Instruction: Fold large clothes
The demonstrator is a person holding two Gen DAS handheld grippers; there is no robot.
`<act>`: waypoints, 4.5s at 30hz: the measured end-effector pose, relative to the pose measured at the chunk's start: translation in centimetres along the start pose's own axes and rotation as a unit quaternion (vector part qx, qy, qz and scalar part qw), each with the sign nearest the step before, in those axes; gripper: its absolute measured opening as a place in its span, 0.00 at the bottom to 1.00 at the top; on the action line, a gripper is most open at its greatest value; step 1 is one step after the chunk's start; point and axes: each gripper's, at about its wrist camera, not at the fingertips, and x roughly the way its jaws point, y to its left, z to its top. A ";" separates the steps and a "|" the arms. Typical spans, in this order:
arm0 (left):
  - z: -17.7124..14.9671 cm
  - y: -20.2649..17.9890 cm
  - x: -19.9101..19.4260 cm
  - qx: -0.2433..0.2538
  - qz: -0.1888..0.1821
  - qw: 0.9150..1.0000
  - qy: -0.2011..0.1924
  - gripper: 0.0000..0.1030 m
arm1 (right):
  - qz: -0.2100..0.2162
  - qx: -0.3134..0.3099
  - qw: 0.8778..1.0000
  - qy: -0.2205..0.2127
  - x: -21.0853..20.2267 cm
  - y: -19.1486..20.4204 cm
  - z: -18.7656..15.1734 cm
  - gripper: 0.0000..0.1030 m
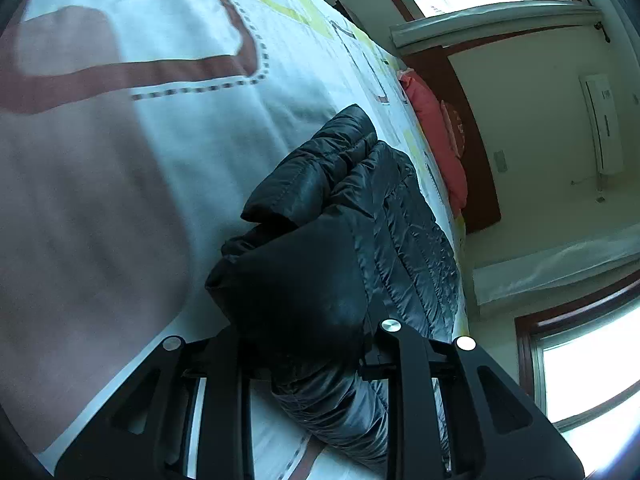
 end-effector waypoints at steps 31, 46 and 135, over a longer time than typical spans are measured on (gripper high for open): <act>-1.3 -0.4 -10.3 0.213 0.191 0.955 -0.076 0.60 | -0.160 -0.137 0.976 -0.055 -7.4 0.7 -0.7 0.47; -9.0 -14.0 0.7 0.446 0.184 0.876 -0.028 0.59 | -0.151 -0.378 0.911 0.056 6.5 15.6 -8.2 0.45; 7.8 -0.1 6.8 0.061 -0.007 0.992 0.114 0.73 | -0.200 -0.465 0.862 0.025 15.2 16.6 -12.3 0.48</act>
